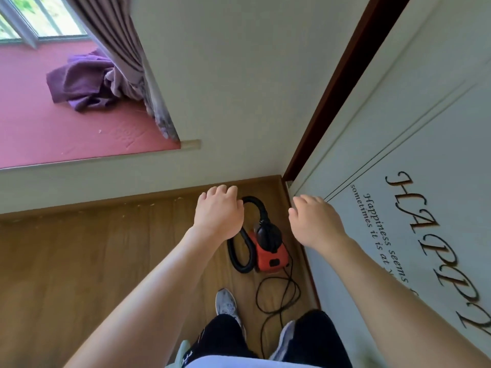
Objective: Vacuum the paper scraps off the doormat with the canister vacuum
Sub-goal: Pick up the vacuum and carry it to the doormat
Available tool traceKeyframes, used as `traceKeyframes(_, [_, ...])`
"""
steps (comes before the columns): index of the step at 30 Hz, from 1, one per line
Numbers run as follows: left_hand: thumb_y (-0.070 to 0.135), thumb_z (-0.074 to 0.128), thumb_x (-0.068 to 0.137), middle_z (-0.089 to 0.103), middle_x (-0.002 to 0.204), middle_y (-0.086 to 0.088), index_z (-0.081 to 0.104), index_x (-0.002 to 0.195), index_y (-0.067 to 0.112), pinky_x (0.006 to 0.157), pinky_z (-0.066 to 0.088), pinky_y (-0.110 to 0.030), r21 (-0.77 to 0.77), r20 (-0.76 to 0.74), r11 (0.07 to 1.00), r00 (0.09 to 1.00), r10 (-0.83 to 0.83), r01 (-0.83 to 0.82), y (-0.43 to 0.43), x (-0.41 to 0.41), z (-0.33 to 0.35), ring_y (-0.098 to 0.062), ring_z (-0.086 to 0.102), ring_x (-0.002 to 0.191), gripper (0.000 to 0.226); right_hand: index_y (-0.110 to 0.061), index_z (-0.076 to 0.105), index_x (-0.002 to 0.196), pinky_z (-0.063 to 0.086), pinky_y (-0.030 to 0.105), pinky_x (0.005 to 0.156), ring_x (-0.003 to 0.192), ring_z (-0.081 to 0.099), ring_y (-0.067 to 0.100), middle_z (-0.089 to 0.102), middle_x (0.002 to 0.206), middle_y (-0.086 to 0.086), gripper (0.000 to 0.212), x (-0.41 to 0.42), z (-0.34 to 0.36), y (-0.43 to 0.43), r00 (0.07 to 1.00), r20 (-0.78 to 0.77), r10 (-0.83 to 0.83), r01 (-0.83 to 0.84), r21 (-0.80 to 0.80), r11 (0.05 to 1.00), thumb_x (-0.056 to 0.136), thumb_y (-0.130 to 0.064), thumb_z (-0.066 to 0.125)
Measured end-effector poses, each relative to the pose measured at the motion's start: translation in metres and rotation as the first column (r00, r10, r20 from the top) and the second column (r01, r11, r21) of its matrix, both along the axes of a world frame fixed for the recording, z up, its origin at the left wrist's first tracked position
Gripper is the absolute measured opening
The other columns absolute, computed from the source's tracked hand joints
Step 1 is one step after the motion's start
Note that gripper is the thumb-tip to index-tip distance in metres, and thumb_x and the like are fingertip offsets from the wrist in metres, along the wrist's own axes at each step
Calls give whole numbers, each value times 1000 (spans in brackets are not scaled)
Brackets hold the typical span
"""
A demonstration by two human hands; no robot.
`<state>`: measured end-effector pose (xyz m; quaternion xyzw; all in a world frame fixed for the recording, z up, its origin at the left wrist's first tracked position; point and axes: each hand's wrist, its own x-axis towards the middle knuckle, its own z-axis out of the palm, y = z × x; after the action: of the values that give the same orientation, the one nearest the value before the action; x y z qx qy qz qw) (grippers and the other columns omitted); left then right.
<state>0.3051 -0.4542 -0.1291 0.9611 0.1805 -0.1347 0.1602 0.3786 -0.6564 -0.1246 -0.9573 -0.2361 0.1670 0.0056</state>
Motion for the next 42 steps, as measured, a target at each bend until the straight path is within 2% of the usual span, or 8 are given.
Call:
traceKeyframes(3, [35, 30, 105, 55, 140, -6, 49, 141, 15, 111, 36, -42, -30, -25, 999, 1000, -14, 14, -4, 7, -17, -29, 46, 133, 45, -10, 57, 123, 44, 38, 96, 115, 53, 26, 61, 125, 7, 38, 7, -17, 1, 1000, -18, 6, -7, -25, 1000, 105, -31, 30])
traceKeyframes(9, [35, 29, 106, 50, 148, -6, 42, 149, 17, 116, 34, -45, -76, -56, 996, 998, 43, -47, -16, 24, -58, -29, 42, 140, 48, -14, 48, 144, 39, 38, 111, 134, 46, 26, 52, 146, 6, 47, 33, -67, -5, 995, -91, 33, -39, -67, 997, 106, -34, 27])
traceKeyframes(13, [35, 30, 106, 56, 139, -4, 48, 143, 17, 112, 39, -42, -78, -63, 993, 995, 83, -88, -23, 40, -99, -27, 48, 132, 45, -14, 48, 143, 38, 38, 110, 134, 46, 25, 52, 146, 6, 47, 55, -112, -10, 991, -123, 51, -61, -81, 995, 106, -34, 28])
traceKeyframes(18, [36, 30, 106, 50, 148, -4, 39, 151, 19, 116, 36, -43, -99, -90, 988, 990, 112, -121, -36, 59, -167, -28, 42, 139, 48, -15, 46, 145, 36, 37, 112, 136, 44, 25, 51, 148, 5, 47, 76, -179, -13, 985, -158, 69, -81, -71, 994, 107, -35, 28])
traceKeyframes(22, [36, 31, 106, 51, 146, -4, 41, 149, 18, 112, 38, -41, -105, -119, 988, 988, 101, -113, -43, 71, -225, -28, 45, 136, 47, -15, 43, 148, 35, 37, 114, 139, 42, 24, 48, 151, 4, 48, 89, -240, -17, 979, -196, 63, -78, -65, 995, 107, -35, 28])
traceKeyframes(34, [36, 32, 106, 45, 151, -4, 31, 154, 18, 106, 43, -39, -165, -228, 972, 965, 128, -168, -45, 83, -411, -27, 44, 137, 51, -15, 40, 150, 37, 39, 113, 139, 41, 24, 45, 152, 4, 49, 105, -415, -23, 950, -312, 14, -33, -55, 998, 107, -34, 29])
traceKeyframes(39, [37, 37, 105, 43, 148, -7, 28, 154, 18, 97, 48, -42, -190, -240, 960, 958, 156, -204, -47, 87, -483, -29, 46, 131, 53, -14, 40, 149, 42, 41, 107, 134, 45, 27, 49, 148, 6, 48, 112, -479, -23, 937, -349, -24, -1, -71, 997, 106, -33, 30])
traceKeyframes(42, [38, 38, 105, 39, 151, -7, 25, 155, 18, 97, 48, -43, -212, -249, 951, 953, 172, -227, -46, 89, -524, -29, 45, 132, 56, -13, 44, 146, 45, 42, 102, 128, 49, 28, 53, 143, 8, 47, 115, -515, -24, 930, -365, -45, 21, -69, 997, 106, -33, 32])
